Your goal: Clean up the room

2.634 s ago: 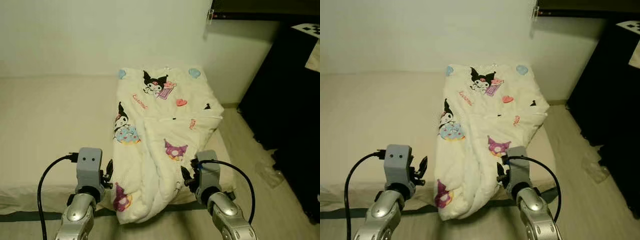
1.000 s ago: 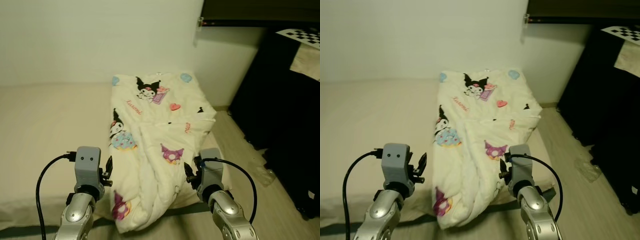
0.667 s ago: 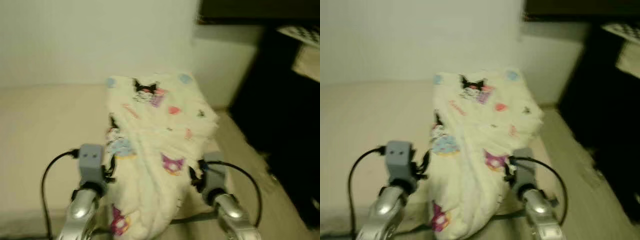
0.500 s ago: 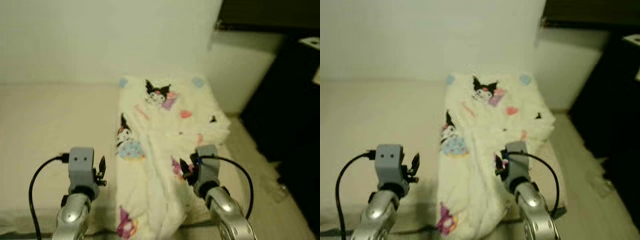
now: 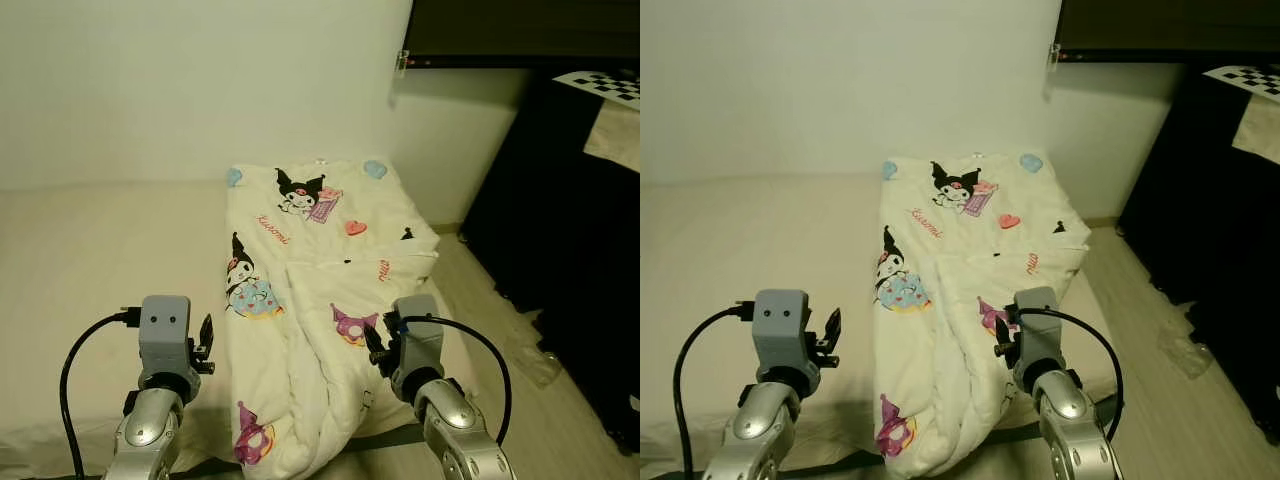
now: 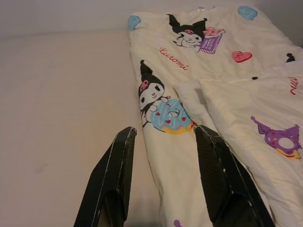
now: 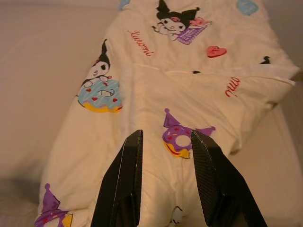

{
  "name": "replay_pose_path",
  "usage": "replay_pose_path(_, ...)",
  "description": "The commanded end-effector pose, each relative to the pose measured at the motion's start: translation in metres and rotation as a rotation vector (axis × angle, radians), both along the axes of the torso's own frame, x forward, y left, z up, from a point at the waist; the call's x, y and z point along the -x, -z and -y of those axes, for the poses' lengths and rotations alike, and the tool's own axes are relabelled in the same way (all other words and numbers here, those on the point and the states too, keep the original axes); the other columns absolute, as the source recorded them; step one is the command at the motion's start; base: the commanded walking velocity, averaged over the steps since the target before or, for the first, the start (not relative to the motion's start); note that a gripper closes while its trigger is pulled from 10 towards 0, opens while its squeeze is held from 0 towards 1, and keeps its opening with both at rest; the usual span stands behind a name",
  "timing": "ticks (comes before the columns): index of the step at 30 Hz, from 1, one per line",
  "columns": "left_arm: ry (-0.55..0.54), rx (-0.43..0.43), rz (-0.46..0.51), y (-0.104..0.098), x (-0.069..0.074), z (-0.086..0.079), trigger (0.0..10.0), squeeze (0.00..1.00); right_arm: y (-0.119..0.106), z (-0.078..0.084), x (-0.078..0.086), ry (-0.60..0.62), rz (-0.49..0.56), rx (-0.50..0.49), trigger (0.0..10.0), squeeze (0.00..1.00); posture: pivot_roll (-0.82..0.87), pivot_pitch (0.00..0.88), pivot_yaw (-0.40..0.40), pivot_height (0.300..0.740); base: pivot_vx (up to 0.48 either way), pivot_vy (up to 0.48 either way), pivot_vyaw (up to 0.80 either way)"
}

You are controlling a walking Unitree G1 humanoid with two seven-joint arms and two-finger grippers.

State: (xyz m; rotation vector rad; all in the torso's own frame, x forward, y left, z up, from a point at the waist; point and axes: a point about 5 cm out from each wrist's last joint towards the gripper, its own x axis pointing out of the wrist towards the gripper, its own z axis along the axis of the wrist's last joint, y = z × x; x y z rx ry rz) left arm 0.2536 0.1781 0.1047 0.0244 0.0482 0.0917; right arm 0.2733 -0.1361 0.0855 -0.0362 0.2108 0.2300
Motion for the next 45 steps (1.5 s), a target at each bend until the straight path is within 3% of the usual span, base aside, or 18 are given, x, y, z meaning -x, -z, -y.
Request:
replay_pose_path(1,-0.011,-0.013,-0.026,0.0042,0.0012,-0.0021,10.0,0.00,0.0014,0.0004,-0.0003,0.008,-0.005,0.001,10.0,0.00,-0.07,0.124,-0.033,0.740,0.000,0.000,0.00)
replay_pose_path(45,-0.024,-0.002,-0.027,0.0029,-0.0013,-0.0036,10.0,0.00,-0.0045,-0.0012,-0.0057,-0.014,0.040,0.062,10.0,0.00,-0.07,0.109,-0.032,0.740,0.000,0.000,0.00)
